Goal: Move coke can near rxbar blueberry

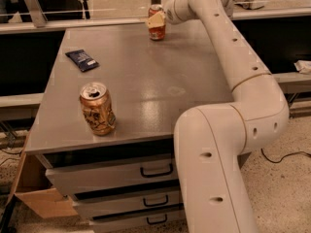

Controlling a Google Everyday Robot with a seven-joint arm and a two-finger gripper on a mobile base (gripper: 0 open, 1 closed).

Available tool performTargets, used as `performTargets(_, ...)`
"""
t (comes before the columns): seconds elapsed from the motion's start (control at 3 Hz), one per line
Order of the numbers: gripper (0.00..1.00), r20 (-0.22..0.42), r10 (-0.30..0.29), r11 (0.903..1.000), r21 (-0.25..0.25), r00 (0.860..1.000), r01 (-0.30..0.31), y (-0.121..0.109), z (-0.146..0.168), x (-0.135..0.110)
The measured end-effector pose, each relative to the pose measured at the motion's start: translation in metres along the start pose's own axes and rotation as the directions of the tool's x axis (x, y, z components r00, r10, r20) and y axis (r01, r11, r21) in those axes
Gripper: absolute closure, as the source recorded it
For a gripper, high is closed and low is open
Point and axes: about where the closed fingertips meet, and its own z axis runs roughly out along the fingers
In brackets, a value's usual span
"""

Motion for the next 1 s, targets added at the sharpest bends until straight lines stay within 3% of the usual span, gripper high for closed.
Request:
performTargets(0.33,0.62,0.030,-0.006,1.0000,-0.007,1.000,0.006,-0.012,-0.012,0.003)
performTargets(0.67,0.83,0.098,-0.006,0.9999,-0.013,0.995,0.007,-0.027,-0.034,-0.002)
performTargets(1.0,1.00,0.165,-0.029,0.9991,-0.024,0.986,0.033,-0.041,-0.077,-0.016)
